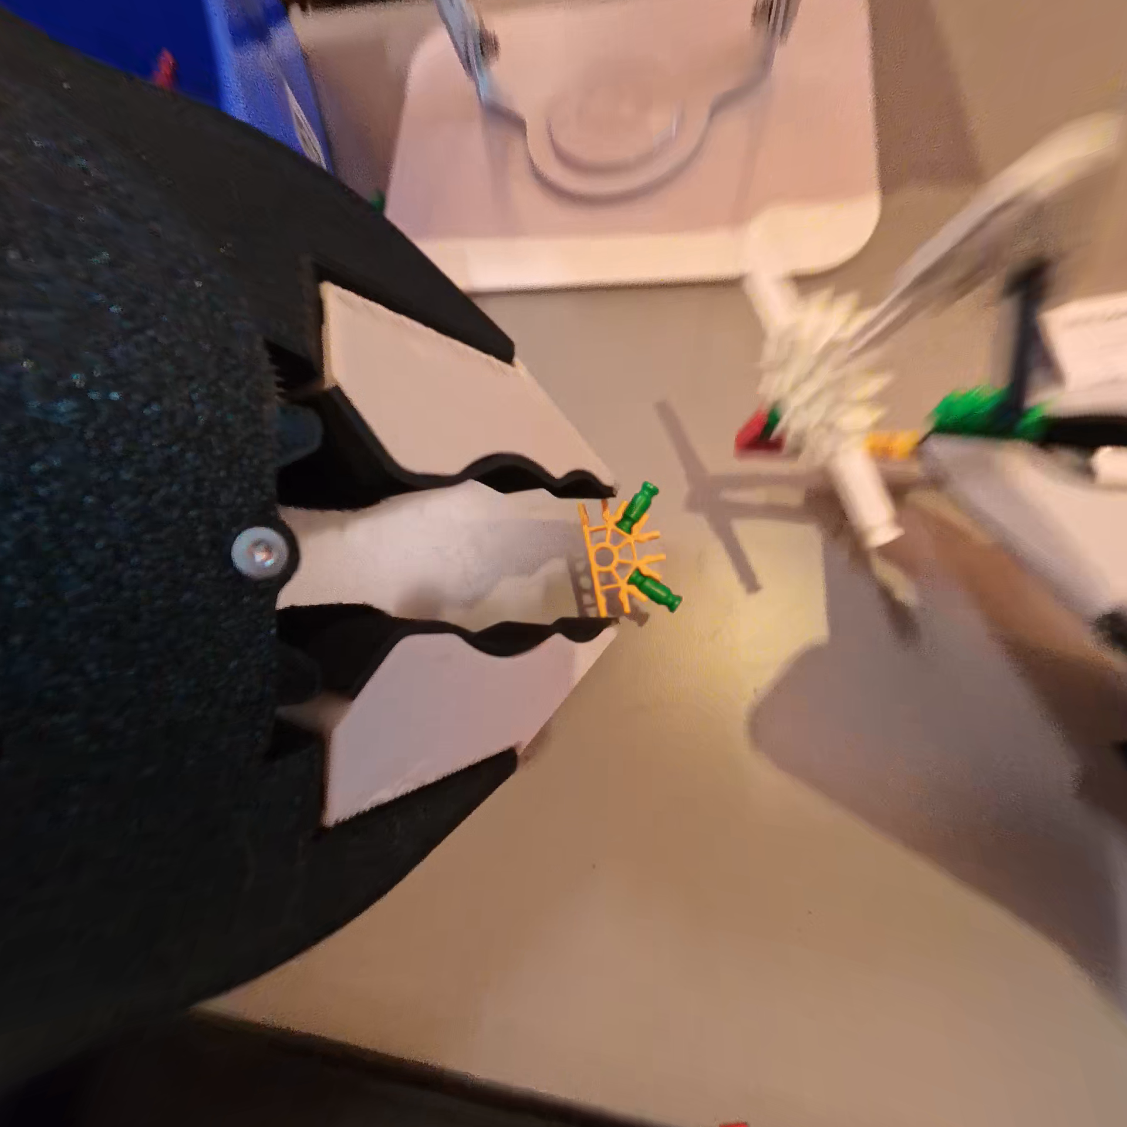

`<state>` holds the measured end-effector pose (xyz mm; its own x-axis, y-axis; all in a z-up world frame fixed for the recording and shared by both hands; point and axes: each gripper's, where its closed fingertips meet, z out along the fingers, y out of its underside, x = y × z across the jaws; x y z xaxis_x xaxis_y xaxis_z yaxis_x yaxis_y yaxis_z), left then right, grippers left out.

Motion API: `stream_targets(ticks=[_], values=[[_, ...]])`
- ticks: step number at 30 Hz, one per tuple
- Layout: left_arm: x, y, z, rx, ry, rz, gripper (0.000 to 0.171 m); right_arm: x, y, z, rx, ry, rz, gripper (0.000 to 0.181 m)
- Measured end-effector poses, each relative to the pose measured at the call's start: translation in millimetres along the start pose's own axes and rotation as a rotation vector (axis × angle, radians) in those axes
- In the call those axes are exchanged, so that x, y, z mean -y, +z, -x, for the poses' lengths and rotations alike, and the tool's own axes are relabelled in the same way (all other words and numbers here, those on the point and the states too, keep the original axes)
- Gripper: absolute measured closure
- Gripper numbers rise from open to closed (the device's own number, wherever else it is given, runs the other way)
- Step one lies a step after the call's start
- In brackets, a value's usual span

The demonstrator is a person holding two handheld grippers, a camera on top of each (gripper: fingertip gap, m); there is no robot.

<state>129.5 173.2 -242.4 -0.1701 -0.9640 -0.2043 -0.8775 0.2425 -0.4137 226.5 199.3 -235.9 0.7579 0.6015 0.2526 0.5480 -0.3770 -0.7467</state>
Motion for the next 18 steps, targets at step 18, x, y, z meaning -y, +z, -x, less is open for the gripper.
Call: stream_targets(ticks=[18], values=[[88.0, -52.5, 4.5, 0.425, 0.440, -0.258, 0.135, 79.0, -63.7, 30.3, 0.510, 0.397, -0.494, 0.172]])
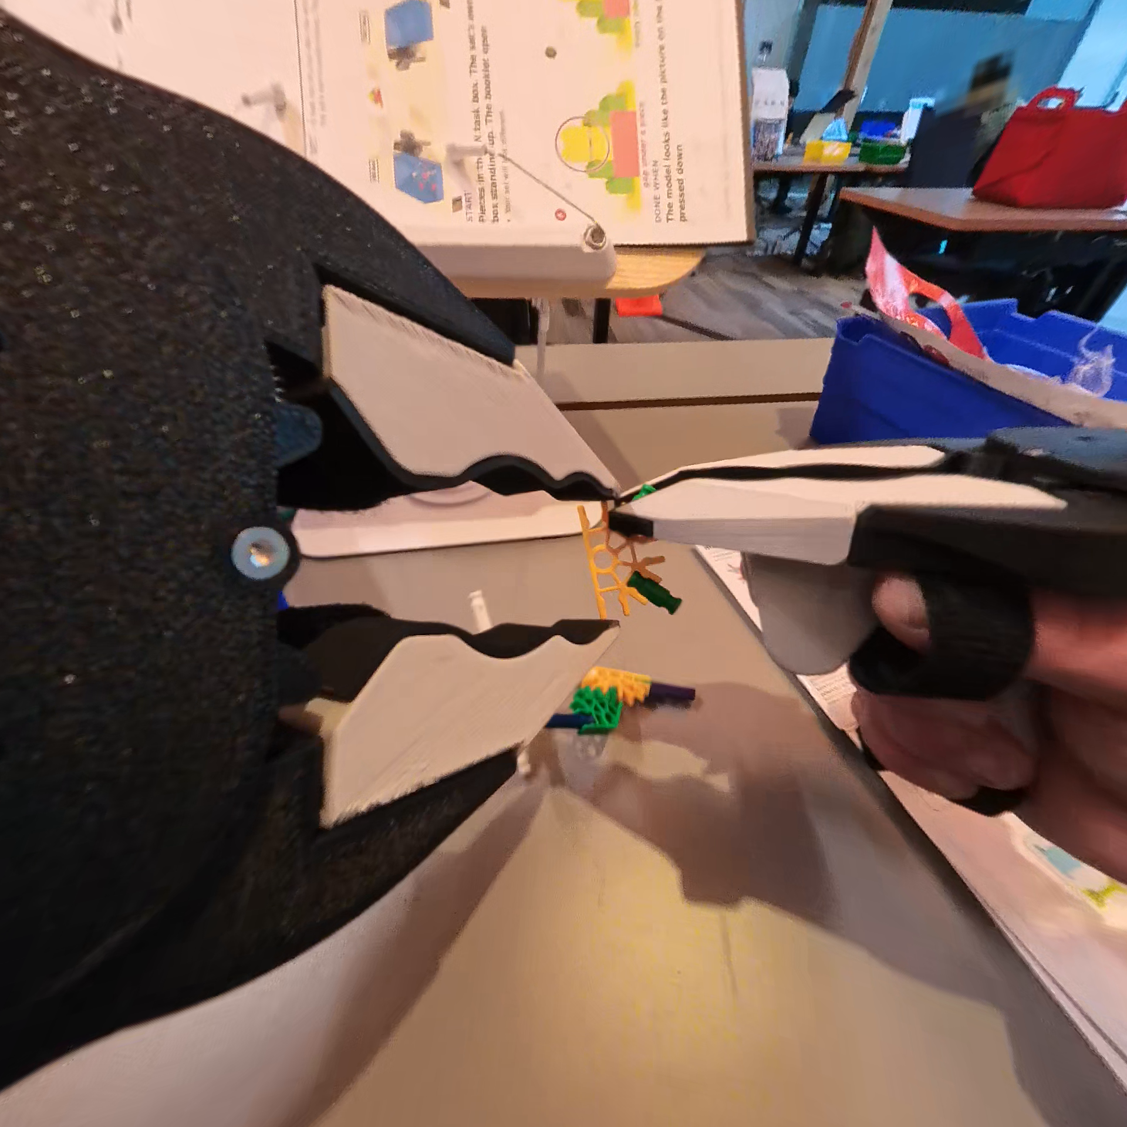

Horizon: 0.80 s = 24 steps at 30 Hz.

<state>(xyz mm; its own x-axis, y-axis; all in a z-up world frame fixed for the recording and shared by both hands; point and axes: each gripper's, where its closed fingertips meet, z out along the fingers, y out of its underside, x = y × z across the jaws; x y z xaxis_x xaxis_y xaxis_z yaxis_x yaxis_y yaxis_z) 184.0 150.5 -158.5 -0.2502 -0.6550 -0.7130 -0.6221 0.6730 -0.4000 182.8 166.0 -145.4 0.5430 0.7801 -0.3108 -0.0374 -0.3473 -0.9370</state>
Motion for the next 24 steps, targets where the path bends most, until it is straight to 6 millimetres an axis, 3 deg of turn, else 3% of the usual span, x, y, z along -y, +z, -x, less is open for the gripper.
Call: stream_targets(ticks=[4, 5, 7, 12, 15, 18, 20, 24], values=[[4.6, 4.4, 11.9, 0.066, -0.010, -0.032, 0.134, 13.5, -7.1, -2.9, -0.032, -0.014, -0.072, 0.177], [3.9, 3.7, 23.0, 0.120, -0.048, -0.040, 0.145, 17.4, -9.8, -6.8, -0.061, -0.020, -0.092, 0.178], [-0.1, 1.1, 35.4, 0.125, -0.180, -0.066, 0.129, 26.8, -16.2, -9.5, -0.081, -0.023, -0.149, 0.178], [12.7, 3.2, 40.3, -0.032, -0.546, -0.293, 0.119, 49.5, -27.4, 1.7, -0.022, -0.015, -0.298, 0.178], [36.9, -2.5, 44.0, -0.141, -0.711, -0.491, 0.143, 52.2, -26.6, 8.9, 0.013, -0.018, -0.322, 0.178], [45.2, -7.4, 50.9, -0.228, -0.848, -0.613, 0.159, 58.1, -32.5, 12.4, -0.026, -0.095, -0.345, 0.179], [45.2, -5.7, 54.2, -0.263, -0.928, -0.635, 0.162, 60.0, -33.0, 10.3, -0.094, -0.157, -0.343, 0.179], [40.5, 2.5, 55.3, -0.274, -1.009, -0.608, 0.162, 57.1, -30.6, 1.8, -0.362, -0.462, -0.232, 0.178]])
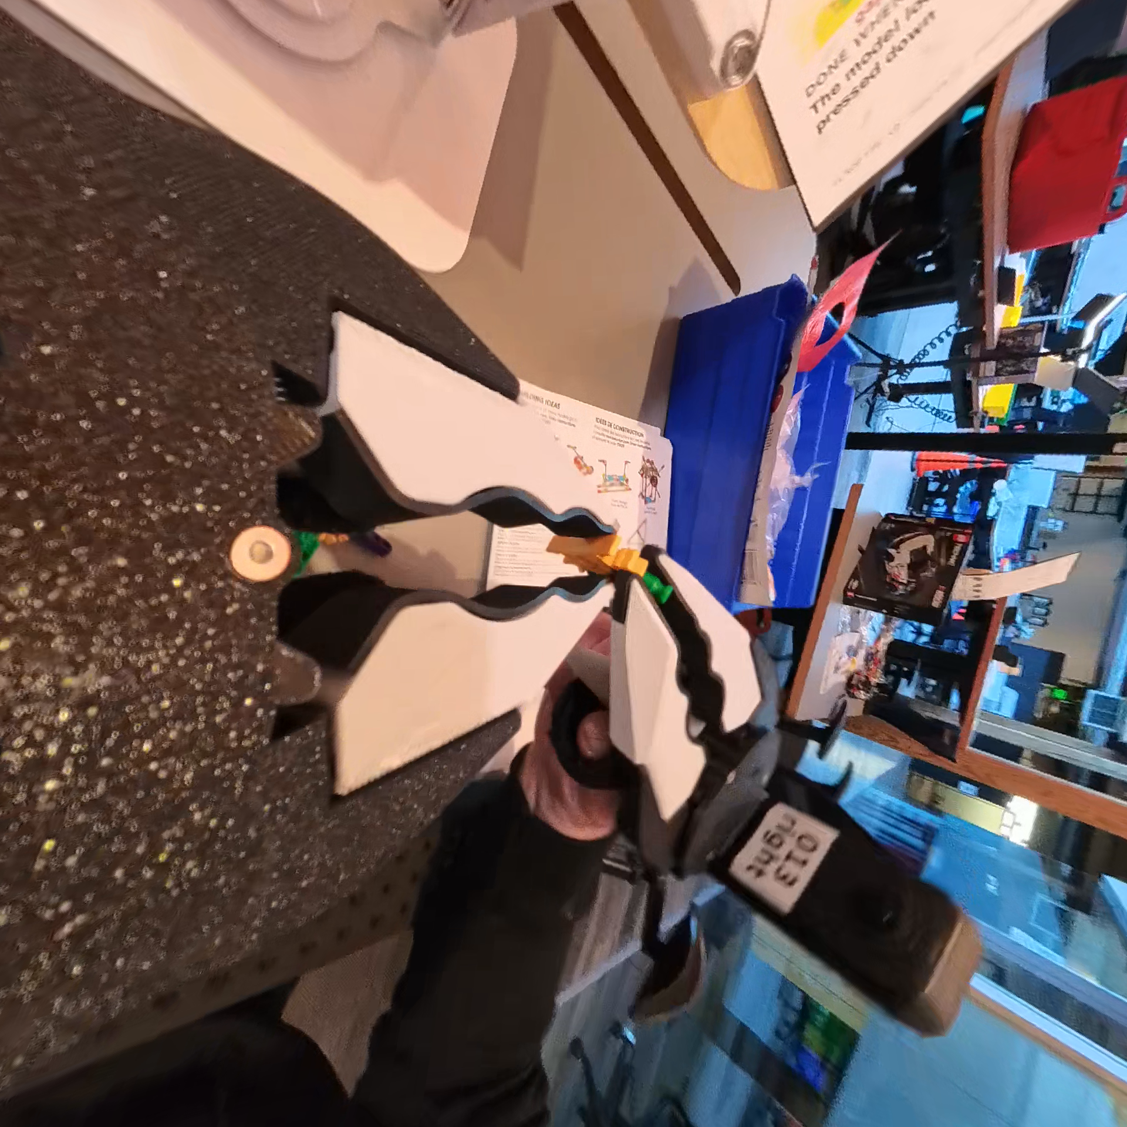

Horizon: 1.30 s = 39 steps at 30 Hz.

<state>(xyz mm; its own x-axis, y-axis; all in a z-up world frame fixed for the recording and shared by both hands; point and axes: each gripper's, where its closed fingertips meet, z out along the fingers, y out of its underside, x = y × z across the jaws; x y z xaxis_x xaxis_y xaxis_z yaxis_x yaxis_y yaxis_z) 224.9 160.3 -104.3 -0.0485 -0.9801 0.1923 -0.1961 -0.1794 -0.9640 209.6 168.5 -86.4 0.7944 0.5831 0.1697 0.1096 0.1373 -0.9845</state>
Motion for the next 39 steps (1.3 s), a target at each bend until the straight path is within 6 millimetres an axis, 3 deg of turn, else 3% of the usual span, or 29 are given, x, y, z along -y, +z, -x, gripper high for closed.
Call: stream_targets(ticks=[5, 15, 17, 18, 20, 23, 25, 27, 30, 35, 39], values=[[2.0, -0.2, -1.4, -0.115, -0.181, -0.057, 0.163, 2.3, 1.1, -1.3, -0.138, -0.279, 0.058, 0.177], [4.8, -0.1, -9.8, -0.171, -0.269, -0.078, 0.170, 16.5, 4.1, -6.8, -0.454, -0.820, 0.139, 0.179], [-7.5, 10.0, -16.5, -0.179, -0.261, -0.020, 0.169, 13.7, 8.0, -1.9, -0.386, -0.739, 0.125, 0.180], [-8.7, 12.4, -12.6, -0.158, -0.259, -0.018, 0.169, 11.1, 7.9, -3.4, -0.387, -0.744, 0.132, 0.180], [-1.8, 8.0, -7.6, -0.148, -0.251, -0.044, 0.169, 12.6, 6.3, -2.3, -0.320, -0.576, 0.083, 0.179], [3.3, -9.7, 10.9, -0.027, -0.164, -0.033, 0.168, 24.9, -4.5, -10.7, -0.263, -0.371, -0.021, 0.178], [6.8, -27.9, 27.1, 0.078, -0.101, -0.013, 0.168, 22.2, -7.9, -17.3, -0.247, -0.284, -0.045, 0.178], [16.8, -50.3, 40.3, 0.159, -0.049, -0.027, 0.167, 16.7, -10.2, -28.9, -0.283, -0.265, -0.031, 0.177], [37.9, -88.0, 54.5, 0.266, -0.002, -0.087, 0.167, 9.8, -5.4, -29.5, -0.291, -0.284, 0.007, 0.178], [80.7, -145.5, 54.1, 0.416, 0.200, -0.220, 0.168, 23.0, 14.2, 4.4, -0.251, -0.402, 0.004, 0.177], [98.8, -169.4, 58.2, 0.509, 0.278, -0.246, 0.167, 39.5, 33.5, 32.6, -0.240, -0.485, -0.020, 0.177]])
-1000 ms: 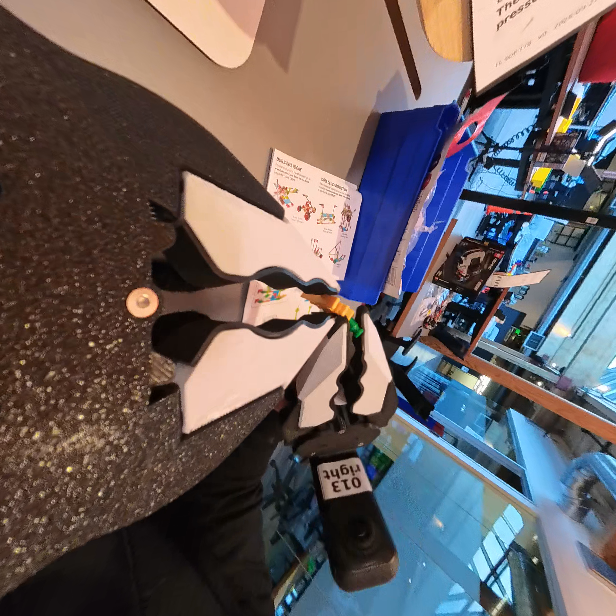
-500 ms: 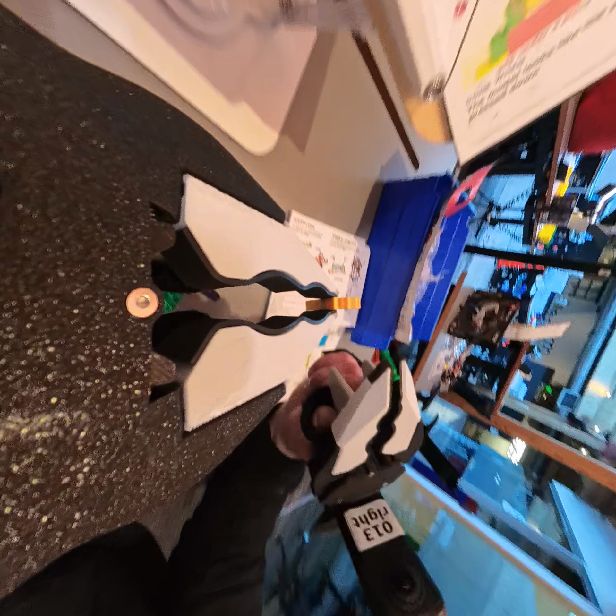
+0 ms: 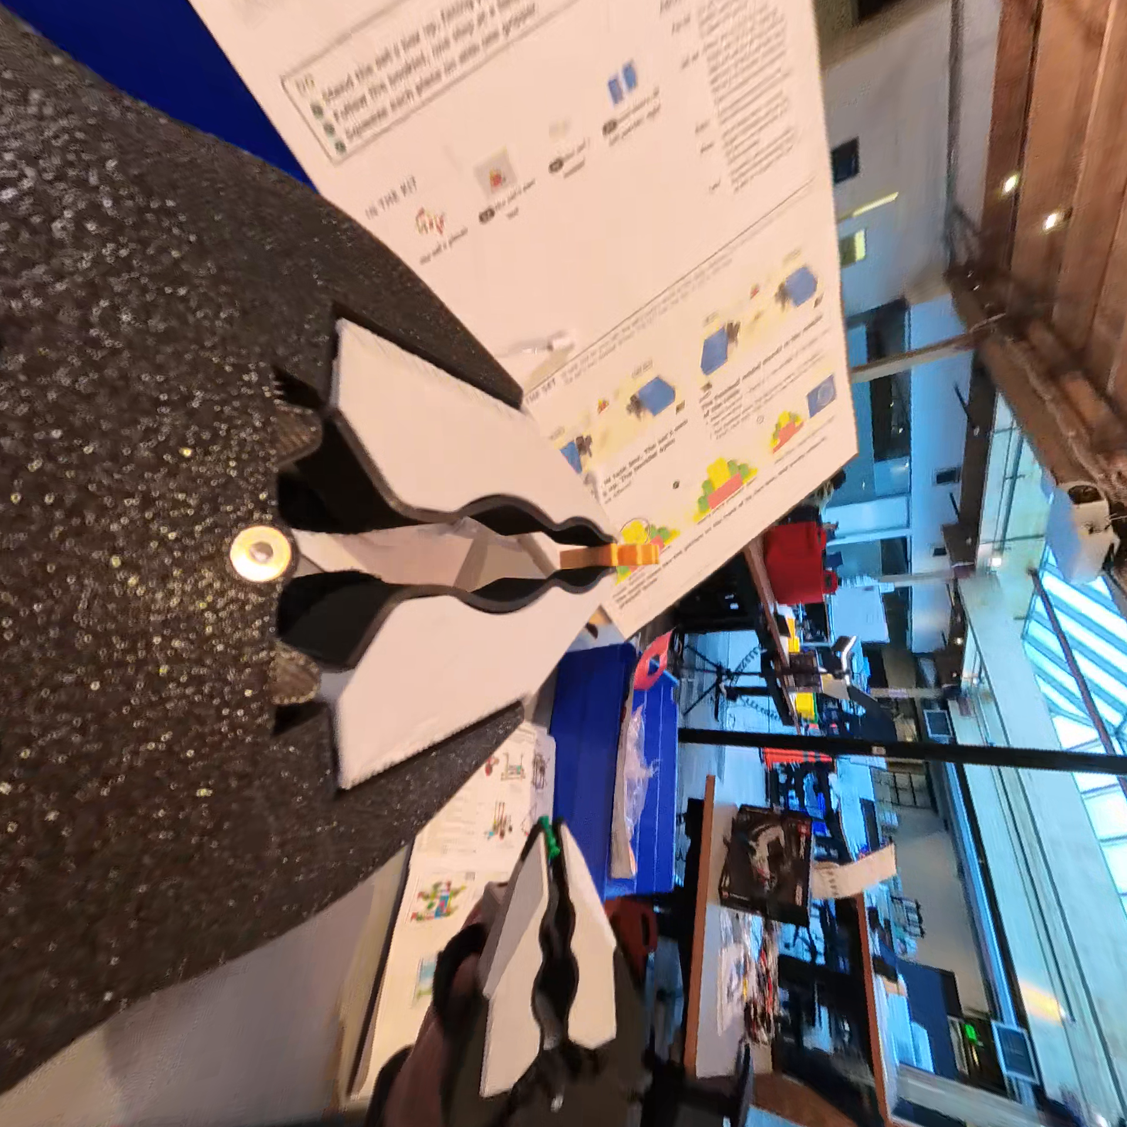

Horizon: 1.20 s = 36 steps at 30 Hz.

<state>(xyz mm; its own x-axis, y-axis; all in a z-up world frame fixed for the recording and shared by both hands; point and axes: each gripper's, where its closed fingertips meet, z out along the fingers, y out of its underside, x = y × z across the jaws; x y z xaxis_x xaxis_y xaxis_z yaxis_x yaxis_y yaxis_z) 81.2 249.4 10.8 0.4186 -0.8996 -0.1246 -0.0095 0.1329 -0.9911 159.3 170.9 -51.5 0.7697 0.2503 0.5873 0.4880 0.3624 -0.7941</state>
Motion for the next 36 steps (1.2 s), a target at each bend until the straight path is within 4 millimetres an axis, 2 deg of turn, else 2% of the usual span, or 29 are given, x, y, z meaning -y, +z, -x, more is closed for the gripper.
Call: stream_targets(ticks=[3, 5, 6, 7, 8, 9, 10, 12, 14, 16, 18, 20, 24, 26, 28, 30, 33, 36], values=[[14.5, -11.3, 7.3, 0.044, 0.039, -0.057, 0.167, 29.7, 25.8, 28.2, 0.057, -0.033, -0.061, 0.178], [21.7, -21.0, 12.1, 0.082, 0.058, -0.080, 0.168, 38.7, 58.1, 56.8, 0.125, -0.093, -0.062, 0.178], [25.4, -27.8, 19.8, 0.132, 0.066, -0.092, 0.167, 29.2, 81.0, 71.6, 0.166, -0.076, 0.005, 0.177], [28.3, -33.8, 22.0, 0.141, 0.067, -0.107, 0.167, 6.5, 106.0, 79.5, 0.168, -0.043, 0.142, 0.172], [29.7, -38.1, 21.1, 0.124, 0.049, -0.121, 0.167, -15.7, 125.2, 87.3, 0.177, -0.006, 0.256, 0.141], [29.3, -41.1, 21.6, 0.111, 0.020, -0.127, 0.167, -29.4, 134.5, 99.0, 0.233, 0.033, 0.303, 0.133], [26.3, -42.4, 22.0, 0.097, -0.004, -0.122, 0.167, -29.6, 136.4, 107.5, 0.291, 0.105, 0.269, 0.135], [17.1, -39.7, 16.9, 0.028, -0.044, -0.100, 0.167, -20.8, 127.3, 105.8, 0.364, 0.264, 0.175, 0.140], [10.7, -35.0, 16.7, 0.003, -0.084, -0.090, 0.167, -9.7, 114.4, 82.7, 0.377, 0.384, 0.072, 0.155], [5.5, -26.8, 10.1, -0.040, -0.106, -0.084, 0.167, 8.2, 100.4, 59.7, 0.442, 0.570, -0.043, 0.156], [-2.0, -17.1, 2.0, -0.078, -0.124, -0.063, 0.167, 17.3, 91.6, 40.8, 0.471, 0.674, -0.102, 0.156], [-7.1, -8.6, -7.3, -0.120, -0.152, -0.065, 0.167, 20.9, 84.7, 33.2, 0.487, 0.678, -0.129, 0.156], [-13.9, 5.7, -29.9, -0.240, -0.219, -0.072, 0.167, 39.8, 69.3, 24.8, 0.590, 0.794, -0.244, 0.154], [-16.8, 10.0, -35.0, -0.271, -0.233, -0.071, 0.167, 38.6, 68.0, 26.9, 0.619, 0.797, -0.224, 0.156], [-16.9, 9.6, -36.9, -0.311, -0.271, -0.083, 0.167, 34.1, 69.5, 24.5, 0.600, 0.785, -0.206, 0.163], [-12.0, 5.9, -40.7, -0.367, -0.310, -0.120, 0.168, 23.5, 73.9, 25.0, 0.585, 0.772, -0.155, 0.157], [-9.5, 4.3, -48.3, -0.421, -0.313, -0.143, 0.167, 31.4, 69.4, 21.3, 0.624, 0.851, -0.240, 0.155], [-16.3, 8.3, -54.6, -0.435, -0.290, -0.106, 0.168, 42.9, 61.4, 10.4, 0.631, 0.891, -0.329, 0.155]])
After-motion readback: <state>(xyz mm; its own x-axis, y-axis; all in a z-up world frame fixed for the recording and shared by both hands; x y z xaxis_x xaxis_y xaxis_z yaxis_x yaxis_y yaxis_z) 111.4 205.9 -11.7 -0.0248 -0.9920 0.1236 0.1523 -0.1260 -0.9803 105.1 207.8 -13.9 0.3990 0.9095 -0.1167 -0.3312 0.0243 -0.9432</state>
